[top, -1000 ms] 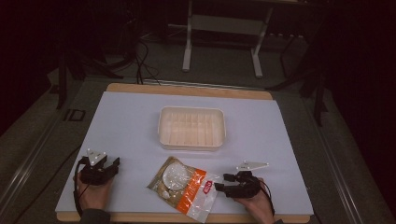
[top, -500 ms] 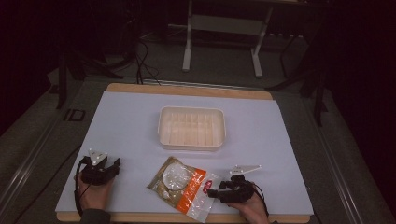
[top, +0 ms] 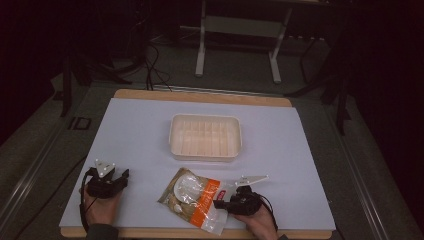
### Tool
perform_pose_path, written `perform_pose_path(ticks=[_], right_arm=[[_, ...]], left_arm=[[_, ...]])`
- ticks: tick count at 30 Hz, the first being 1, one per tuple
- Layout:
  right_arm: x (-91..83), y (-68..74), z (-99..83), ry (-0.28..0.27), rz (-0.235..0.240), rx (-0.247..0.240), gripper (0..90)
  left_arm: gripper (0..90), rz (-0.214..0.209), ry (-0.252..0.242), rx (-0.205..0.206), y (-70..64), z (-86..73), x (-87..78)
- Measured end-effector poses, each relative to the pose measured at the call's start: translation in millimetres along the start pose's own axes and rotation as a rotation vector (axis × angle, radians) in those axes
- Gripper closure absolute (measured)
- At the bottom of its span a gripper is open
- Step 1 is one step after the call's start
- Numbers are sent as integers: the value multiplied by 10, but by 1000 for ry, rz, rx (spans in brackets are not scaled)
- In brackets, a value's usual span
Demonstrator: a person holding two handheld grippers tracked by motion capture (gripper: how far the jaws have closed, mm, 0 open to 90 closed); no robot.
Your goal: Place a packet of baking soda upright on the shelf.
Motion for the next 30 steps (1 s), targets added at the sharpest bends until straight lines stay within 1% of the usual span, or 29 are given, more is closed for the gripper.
perform_pose_path(ticks=[1,2,3,4,6,7,8,10,12,16,17,18,21,22,23,24,25,28,30], right_arm=[[-5,-20,22,-6,-1,4,791],[-12,-70,68,-17,-14,8,823],[-12,-70,68,-17,-14,8,823],[-16,-94,94,-28,-16,17,825],[-22,-109,121,-41,-2,42,789],[-18,-84,98,-32,15,46,748],[-18,-84,98,-32,15,46,748],[-5,-46,57,-21,31,48,710],[13,-19,8,-12,34,58,680],[30,13,-61,9,45,64,677],[47,14,-73,9,50,70,701],[47,14,-73,9,50,70,701],[62,2,-56,9,59,83,782],[64,4,-40,12,63,93,823],[54,13,-14,27,79,133,894],[54,13,-14,27,79,133,894],[47,15,11,26,86,144,895],[15,0,71,24,73,133,897],[-5,9,110,21,84,154,898]], left_arm=[[482,1,0,0,0,0,0],[481,1,0,1,0,0,0],[481,1,0,1,0,0,0],[481,2,0,2,1,0,0],[480,1,0,0,1,-1,0],[479,1,1,0,1,-1,1],[479,1,1,-1,1,-1,2],[479,1,0,1,0,-1,0],[478,0,-4,0,1,3,-4],[478,0,-5,0,1,4,-4],[477,-1,-2,1,-1,1,-2],[477,-1,-2,1,-1,1,-2],[478,0,-3,1,0,1,-2],[478,1,-3,1,1,1,-3],[478,1,-3,0,2,1,-4],[478,1,-5,0,2,3,-4],[478,1,-6,0,1,4,-5],[478,-1,-7,-2,1,4,-5],[478,-1,-7,-2,1,4,-6]])
Point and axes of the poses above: each handheld gripper's, and its own axes: x roughly forward along the jaws, z roughly out of its top, y roughly to its left, the point moved 10 cm from there along x, roughly forward along the jaws, and after that the axes turned 6 degrees about -x, right-handed, at the moved point
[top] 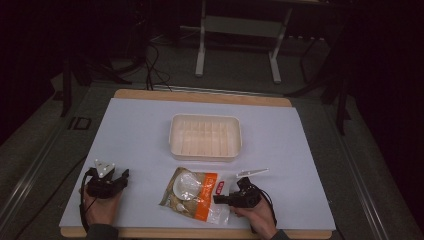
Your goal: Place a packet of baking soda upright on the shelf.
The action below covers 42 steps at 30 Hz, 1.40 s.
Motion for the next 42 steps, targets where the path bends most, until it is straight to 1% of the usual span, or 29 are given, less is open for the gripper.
perform_pose_path(ticks=[1,3,7,15,16,17,18,20,21,22,24,27,28,30,33,34,36,42], right_arm=[[-14,14,14,3,8,6,899],[-45,39,59,-6,16,-9,899],[-89,97,161,-16,16,-37,899],[-133,270,446,-53,23,-98,900],[-133,270,446,-53,23,-98,900],[-136,303,485,-60,34,-96,900],[-134,360,568,-69,44,-107,900],[-123,418,644,-77,57,-110,900],[-116,449,679,-79,63,-115,900],[-116,449,679,-79,63,-115,900],[-88,527,788,-86,77,-134,900],[-54,586,878,-93,88,-153,900],[-54,586,878,-93,88,-153,900],[-11,652,960,-94,99,-163,900],[23,710,1019,-89,103,-179,900],[23,710,1019,-89,103,-179,900],[56,766,1075,-85,102,-200,900],[73,835,1141,-98,104,-215,900]], left_arm=[[478,0,-1,-1,-1,1,-1],[478,0,-2,-2,1,1,-1],[478,0,-2,-2,1,1,-1],[479,0,-3,-3,3,2,-2],[478,0,-3,-3,3,2,-2],[478,-2,-3,-4,3,2,-3],[479,-2,-3,-5,3,2,-3],[480,-2,-4,-5,4,3,-4],[480,-2,-5,-7,5,3,-3],[480,-2,-5,-7,5,3,-3],[480,-2,-4,-8,6,3,-4],[480,-2,-5,-10,8,5,-5],[479,-2,-5,-10,8,5,-5],[478,-3,-8,-15,10,7,-7],[473,-2,-12,-20,9,9,-4],[472,-2,-12,-20,9,9,-4],[471,-1,-9,-19,16,7,-9],[473,-4,-11,-27,23,9,-13]])
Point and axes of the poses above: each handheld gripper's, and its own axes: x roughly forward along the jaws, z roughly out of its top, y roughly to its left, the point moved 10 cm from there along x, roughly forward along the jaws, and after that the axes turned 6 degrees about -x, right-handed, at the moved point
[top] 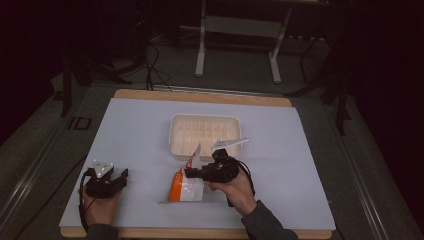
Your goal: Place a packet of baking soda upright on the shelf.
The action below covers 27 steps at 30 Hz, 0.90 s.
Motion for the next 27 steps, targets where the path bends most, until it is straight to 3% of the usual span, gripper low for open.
perform_pose_path(ticks=[27], right_arm=[[-167,142,256,41,1,-120,900]], left_arm=[[470,1,-12,-5,3,6,-12]])
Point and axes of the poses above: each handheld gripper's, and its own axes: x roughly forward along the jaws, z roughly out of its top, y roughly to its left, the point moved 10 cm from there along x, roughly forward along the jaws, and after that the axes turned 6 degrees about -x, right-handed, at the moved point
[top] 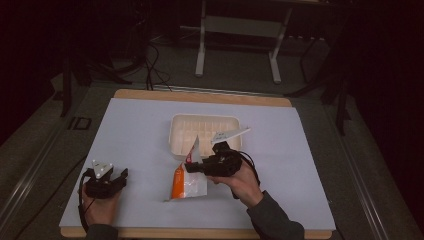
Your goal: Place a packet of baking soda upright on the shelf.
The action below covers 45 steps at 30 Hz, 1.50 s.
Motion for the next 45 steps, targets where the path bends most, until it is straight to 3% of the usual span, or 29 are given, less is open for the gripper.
perform_pose_path(ticks=[20,34,45], right_arm=[[-120,4,310,25,-39,-81,900],[-144,-117,503,52,-84,-120,900],[-114,-222,601,55,-109,-124,900]], left_arm=[[462,3,-1,-2,5,0,-1],[457,5,-5,-8,11,4,-4],[455,2,-7,-11,14,6,-6]])
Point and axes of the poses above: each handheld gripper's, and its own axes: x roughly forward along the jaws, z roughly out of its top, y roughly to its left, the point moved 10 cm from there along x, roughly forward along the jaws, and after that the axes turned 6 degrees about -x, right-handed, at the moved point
